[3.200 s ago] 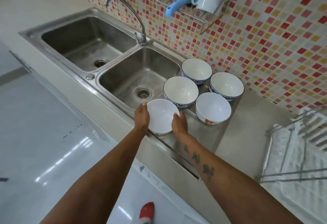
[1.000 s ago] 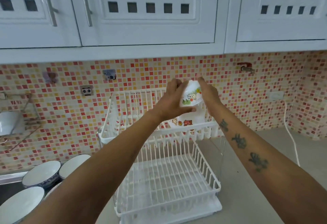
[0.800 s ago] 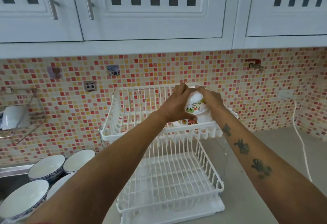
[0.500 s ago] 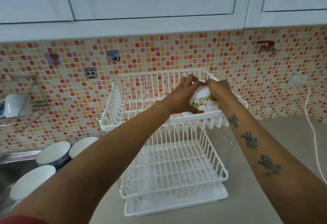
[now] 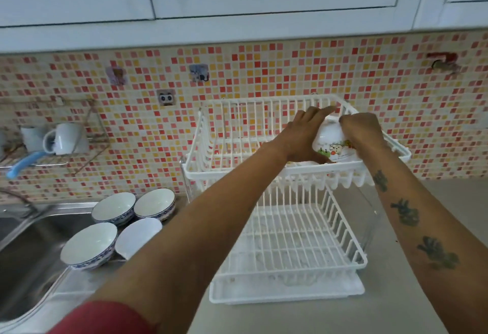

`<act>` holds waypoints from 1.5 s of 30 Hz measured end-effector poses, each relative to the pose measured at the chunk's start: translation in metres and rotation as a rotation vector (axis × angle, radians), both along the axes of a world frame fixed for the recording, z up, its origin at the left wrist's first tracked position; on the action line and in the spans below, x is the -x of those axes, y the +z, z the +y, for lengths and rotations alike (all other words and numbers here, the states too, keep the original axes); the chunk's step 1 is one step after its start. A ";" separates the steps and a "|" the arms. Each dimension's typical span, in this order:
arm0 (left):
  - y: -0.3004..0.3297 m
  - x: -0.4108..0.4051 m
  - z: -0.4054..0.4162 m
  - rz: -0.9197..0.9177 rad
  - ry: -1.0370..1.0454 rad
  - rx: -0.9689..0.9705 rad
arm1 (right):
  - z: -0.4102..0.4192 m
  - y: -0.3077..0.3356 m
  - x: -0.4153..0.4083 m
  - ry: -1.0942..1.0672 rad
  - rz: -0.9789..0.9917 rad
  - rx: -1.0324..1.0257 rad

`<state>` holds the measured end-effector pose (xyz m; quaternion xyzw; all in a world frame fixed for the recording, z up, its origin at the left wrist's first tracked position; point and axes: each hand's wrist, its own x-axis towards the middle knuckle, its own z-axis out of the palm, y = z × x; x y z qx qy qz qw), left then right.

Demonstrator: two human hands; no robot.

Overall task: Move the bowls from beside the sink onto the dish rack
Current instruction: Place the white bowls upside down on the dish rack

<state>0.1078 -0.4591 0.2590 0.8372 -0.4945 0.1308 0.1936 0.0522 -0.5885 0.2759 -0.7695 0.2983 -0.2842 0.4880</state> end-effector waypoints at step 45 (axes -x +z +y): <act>-0.346 -0.106 0.423 1.223 1.277 1.320 | 0.439 -0.331 -0.225 0.666 0.467 -0.108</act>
